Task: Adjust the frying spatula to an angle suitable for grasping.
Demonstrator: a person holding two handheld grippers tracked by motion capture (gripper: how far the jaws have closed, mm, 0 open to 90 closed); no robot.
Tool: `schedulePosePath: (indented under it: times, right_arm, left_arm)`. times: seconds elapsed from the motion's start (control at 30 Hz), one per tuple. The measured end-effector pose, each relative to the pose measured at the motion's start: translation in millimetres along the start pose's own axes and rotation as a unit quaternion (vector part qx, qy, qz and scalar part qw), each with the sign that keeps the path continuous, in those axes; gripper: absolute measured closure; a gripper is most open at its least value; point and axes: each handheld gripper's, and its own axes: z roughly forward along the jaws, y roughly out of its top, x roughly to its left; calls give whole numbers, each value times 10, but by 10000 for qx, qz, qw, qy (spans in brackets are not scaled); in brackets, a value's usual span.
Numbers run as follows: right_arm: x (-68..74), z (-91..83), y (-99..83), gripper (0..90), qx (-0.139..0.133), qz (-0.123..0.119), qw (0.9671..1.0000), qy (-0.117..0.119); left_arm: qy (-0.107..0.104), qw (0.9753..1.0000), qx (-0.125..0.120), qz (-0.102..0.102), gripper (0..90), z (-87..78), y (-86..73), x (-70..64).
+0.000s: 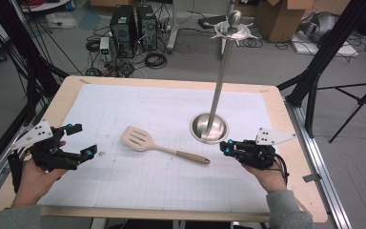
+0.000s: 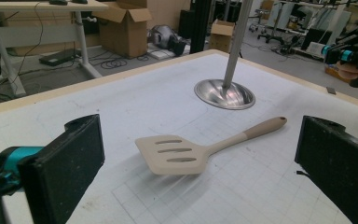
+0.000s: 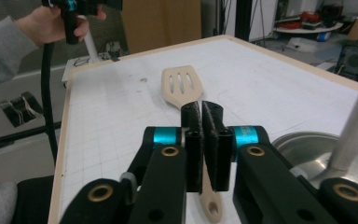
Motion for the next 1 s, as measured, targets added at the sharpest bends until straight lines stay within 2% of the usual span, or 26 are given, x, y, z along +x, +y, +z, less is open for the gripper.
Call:
schedulePosePath:
  times: [0.23, 0.4, 0.57, 0.67, 0.97, 1.0]
  right_arm:
    - [-27, 167, 11, 892, 127, 42, 9998, 115]
    - [-44, 284, 0, 892, 235, -55, 9996, 127]
    - [-83, 458, -19, 892, 360, 6, 9993, -95]
    - [-91, 512, -25, 892, 408, 19, 9991, -102]
    - [-70, 815, -60, 893, 629, -30, 9979, -151]
    - [-53, 887, -64, 892, 663, -9, 9977, -122]
  left_arm:
    - [8, 10000, 14, -19, 18, -4, -8, 0]
    - [10, 10000, 24, -23, 18, -6, -15, 7]
    - [13, 10000, 21, -33, 18, -7, -18, 7]
    - [11, 10000, 18, -36, 18, -7, -21, 10]
    - [26, 10000, 38, -85, 18, -13, -43, 29]
    - [23, 10000, 31, -90, 18, -14, -42, 29]
